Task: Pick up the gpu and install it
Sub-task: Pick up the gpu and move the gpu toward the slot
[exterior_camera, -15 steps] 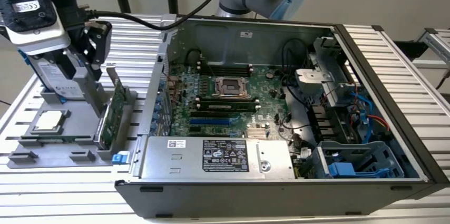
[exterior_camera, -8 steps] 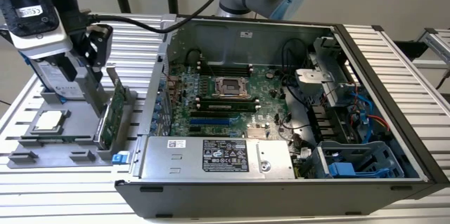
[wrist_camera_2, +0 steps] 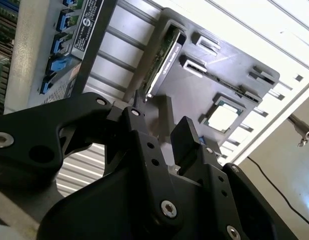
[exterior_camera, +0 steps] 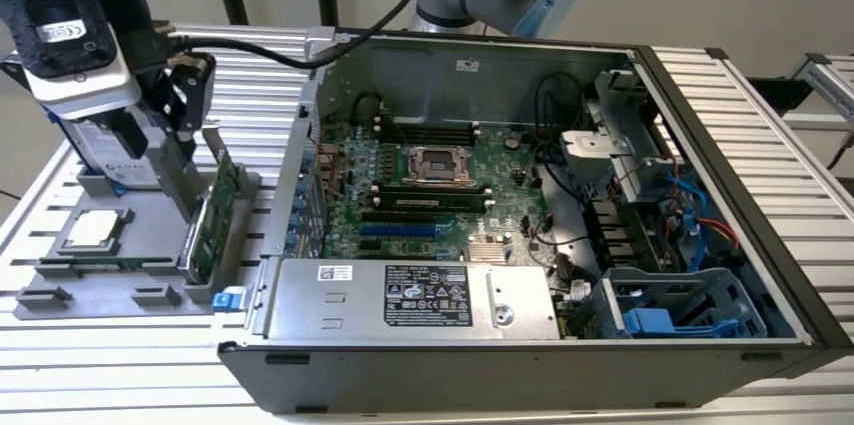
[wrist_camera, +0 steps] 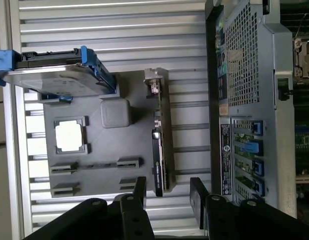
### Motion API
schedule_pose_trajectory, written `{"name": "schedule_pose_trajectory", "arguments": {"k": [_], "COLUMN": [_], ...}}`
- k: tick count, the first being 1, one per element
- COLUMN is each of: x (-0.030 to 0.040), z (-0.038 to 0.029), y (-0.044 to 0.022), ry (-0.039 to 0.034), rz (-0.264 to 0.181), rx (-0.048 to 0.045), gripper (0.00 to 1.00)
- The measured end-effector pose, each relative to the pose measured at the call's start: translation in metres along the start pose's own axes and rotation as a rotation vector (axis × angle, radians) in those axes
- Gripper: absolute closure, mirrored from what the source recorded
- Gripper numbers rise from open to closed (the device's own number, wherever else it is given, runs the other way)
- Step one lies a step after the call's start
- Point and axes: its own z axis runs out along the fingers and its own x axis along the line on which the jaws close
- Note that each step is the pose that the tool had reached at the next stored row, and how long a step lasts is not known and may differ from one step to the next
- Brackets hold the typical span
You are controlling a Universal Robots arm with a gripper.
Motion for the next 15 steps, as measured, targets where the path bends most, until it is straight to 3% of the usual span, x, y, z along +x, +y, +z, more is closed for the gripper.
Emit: {"name": "schedule_pose_trajectory", "arguments": {"k": [15], "x": [0.0001], "z": [0.0099], "y": [-0.0005], "ry": [0.0066], "rz": [0.0], "rx": [0.0004], "gripper": [0.0]}}
